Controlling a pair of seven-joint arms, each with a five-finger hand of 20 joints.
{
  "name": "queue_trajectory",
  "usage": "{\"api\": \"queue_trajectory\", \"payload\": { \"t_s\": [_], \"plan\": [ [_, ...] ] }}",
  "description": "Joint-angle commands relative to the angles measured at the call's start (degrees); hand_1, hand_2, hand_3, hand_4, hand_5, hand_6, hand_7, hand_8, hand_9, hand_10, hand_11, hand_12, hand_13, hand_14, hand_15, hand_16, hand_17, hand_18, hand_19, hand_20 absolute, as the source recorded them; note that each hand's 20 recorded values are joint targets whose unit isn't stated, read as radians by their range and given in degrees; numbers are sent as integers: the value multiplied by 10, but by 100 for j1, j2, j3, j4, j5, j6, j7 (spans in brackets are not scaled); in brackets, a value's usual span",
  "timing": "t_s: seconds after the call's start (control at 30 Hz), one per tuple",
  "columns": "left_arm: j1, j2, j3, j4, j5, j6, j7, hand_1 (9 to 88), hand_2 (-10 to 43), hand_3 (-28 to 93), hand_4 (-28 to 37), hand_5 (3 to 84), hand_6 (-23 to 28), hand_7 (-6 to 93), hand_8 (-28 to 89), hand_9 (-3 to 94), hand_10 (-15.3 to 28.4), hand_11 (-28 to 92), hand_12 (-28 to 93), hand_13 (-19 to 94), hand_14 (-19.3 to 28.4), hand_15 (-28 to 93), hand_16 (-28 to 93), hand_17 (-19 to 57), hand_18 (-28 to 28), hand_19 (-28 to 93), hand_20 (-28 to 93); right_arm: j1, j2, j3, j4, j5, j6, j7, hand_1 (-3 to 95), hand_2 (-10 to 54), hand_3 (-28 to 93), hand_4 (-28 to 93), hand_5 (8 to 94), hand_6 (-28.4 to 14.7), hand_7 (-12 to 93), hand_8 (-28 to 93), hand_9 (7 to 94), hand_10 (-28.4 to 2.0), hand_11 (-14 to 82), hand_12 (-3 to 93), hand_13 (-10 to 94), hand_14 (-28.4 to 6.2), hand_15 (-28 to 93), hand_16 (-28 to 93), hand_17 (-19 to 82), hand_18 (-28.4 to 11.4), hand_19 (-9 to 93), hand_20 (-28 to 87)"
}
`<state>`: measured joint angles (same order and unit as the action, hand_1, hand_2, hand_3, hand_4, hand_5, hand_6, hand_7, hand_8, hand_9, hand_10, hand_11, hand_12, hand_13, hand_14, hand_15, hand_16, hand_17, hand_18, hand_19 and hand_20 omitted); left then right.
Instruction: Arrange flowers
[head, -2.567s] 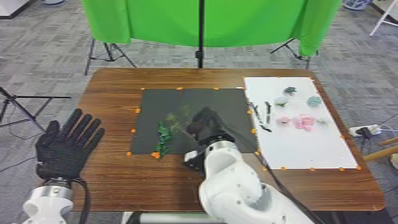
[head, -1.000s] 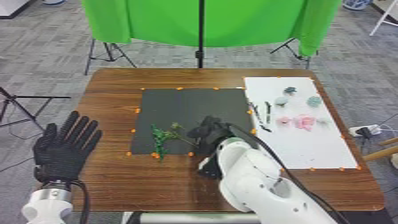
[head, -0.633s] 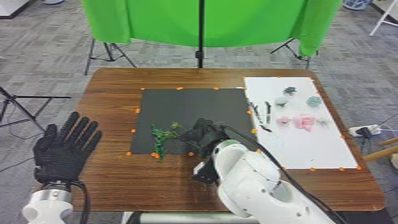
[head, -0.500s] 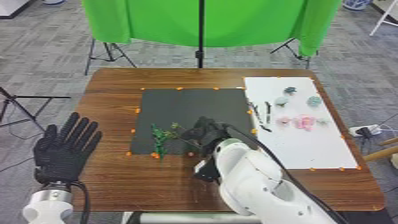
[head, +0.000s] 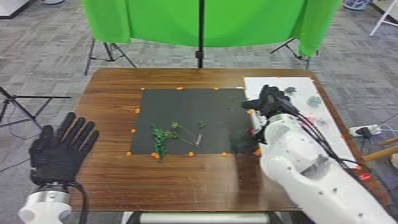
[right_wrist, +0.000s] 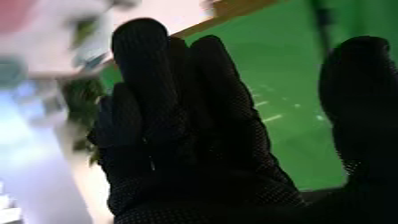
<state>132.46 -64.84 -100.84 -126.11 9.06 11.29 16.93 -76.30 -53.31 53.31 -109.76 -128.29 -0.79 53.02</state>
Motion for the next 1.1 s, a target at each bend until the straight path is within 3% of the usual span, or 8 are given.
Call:
{"api": "queue_trajectory", "payload": {
  "t_s": [0.03, 0.23, 0.37, 0.6, 0.77, 0.9, 0.97, 1.1],
  "plan": [
    [67, 29, 3, -25, 11, 58, 36, 242, 126, 772, -283, 422, 74, 101, -82, 349, 134, 142, 119, 264, 134, 246, -24, -38, 122, 223, 149, 1097, 278, -631, 1041, -69, -199, 72, 322, -72, 670, -180, 698, -101, 143, -79, 732, -221, 228, 196, 707, -168, 626, 226, 383, -284, 932, 413],
    [-2, 29, 64, 0, 47, 74, 3, 243, 127, 771, -283, 422, 75, 101, -82, 349, 134, 141, 119, 264, 134, 247, -24, -38, 122, 224, 149, 1498, 368, -1229, 1499, -112, -648, -33, 334, -92, 669, -187, 719, -89, 154, -84, 748, -208, 301, 238, 716, -162, 658, 244, 396, -283, 932, 447],
    [-4, 14, 90, 8, 204, 123, -83, 243, 128, 770, -283, 422, 75, 101, -82, 349, 134, 142, 119, 264, 134, 246, -24, -39, 122, 225, 149, 1638, 431, -1561, 1703, -47, -862, 3, 342, -94, 661, -195, 721, -91, 141, -88, 747, -207, 307, 243, 716, -159, 665, 252, 398, -283, 932, 456],
    [-32, 17, 128, 27, 180, 175, -119, 243, 129, 769, -283, 422, 75, 101, -82, 349, 135, 142, 119, 262, 134, 246, -24, -40, 122, 224, 149, 1725, 236, -1795, 2141, 210, -1153, -44, 416, -95, 689, -252, 741, -67, 168, -90, 752, -185, 414, 296, 711, -152, 753, 321, 407, -282, 932, 514],
    [-95, -17, 163, 61, 167, 128, -190, 248, 135, 768, -283, 424, 76, 101, -81, 353, 138, 151, 122, 280, 143, 323, -13, -42, 131, 281, 181, 1682, 84, -1782, 2337, 359, -1000, -19, 527, -95, 640, -274, 782, -54, 182, 73, 762, -166, 522, 374, 728, -144, 818, 410, 425, -284, 932, 606],
    [-104, -17, 186, 28, 210, 297, -315, 249, 136, 766, -283, 425, 78, 101, -82, 355, 139, 154, 123, 281, 143, 330, -20, -42, 131, 284, 182, 1565, 38, -1688, 2328, 573, -822, 7, 598, -95, 657, -274, 828, -39, 198, 104, 798, -150, 475, 495, 746, -142, 826, 438, 432, -284, 932, 618],
    [-96, -30, 186, 44, 158, 221, -319, 250, 140, 763, -283, 425, 78, 101, -82, 355, 140, 155, 123, 280, 143, 329, -22, -42, 132, 282, 181, 1511, 37, -1640, 2268, 573, -786, -39, 614, -95, 667, -275, 843, -37, 214, 115, 809, -148, 472, 509, 749, -143, 830, 442, 431, -284, 932, 618],
    [-86, -21, 189, 37, 144, 266, -297, 249, 143, 761, -283, 427, 80, 101, -81, 355, 140, 156, 123, 278, 144, 331, -25, -45, 132, 283, 179, 1376, 42, -1461, 1982, 682, -616, -30, 609, -95, 692, -271, 842, -36, 226, 151, 810, -147, 474, 524, 752, -143, 831, 453, 427, -284, 932, 623]
  ]
}}
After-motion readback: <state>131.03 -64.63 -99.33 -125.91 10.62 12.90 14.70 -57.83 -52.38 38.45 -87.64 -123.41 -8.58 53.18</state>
